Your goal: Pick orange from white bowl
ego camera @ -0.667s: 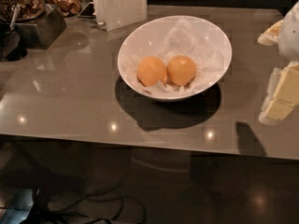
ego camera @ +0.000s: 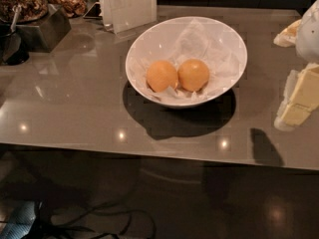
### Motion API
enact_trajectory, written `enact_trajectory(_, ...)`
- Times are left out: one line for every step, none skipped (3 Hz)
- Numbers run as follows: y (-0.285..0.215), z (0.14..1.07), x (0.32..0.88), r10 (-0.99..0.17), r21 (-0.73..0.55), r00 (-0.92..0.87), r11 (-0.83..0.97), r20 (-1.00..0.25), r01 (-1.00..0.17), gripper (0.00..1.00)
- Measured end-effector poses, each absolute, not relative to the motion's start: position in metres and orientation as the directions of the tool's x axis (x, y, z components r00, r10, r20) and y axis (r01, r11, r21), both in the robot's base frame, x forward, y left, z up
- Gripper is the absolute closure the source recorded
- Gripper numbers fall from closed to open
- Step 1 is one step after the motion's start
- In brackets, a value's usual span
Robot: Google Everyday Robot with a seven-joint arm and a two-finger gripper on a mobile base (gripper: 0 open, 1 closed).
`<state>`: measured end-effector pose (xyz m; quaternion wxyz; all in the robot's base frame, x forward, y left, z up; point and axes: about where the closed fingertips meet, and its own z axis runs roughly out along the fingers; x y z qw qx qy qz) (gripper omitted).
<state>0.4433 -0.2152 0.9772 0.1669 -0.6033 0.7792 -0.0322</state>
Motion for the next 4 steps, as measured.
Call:
enact_trajectory(-0.214, 0.978, 0.444, -0.953, -0.258, -0.208, 0.263, -0.222, -0.930, 0.00)
enact_trajectory(-0.202, 0.978, 0.464, -0.955, -0.270, -0.176, 0.239, -0.238, -0.933, 0.00)
enact_trajectory(-0.178, 0.960, 0.511, -0.939, -0.213, -0.149, 0.221, -0.311, -0.952, 0.00)
enact_trajectory(-0.178, 0.960, 0.512, -0.938, -0.212, -0.149, 0.221, -0.312, -0.952, 0.00)
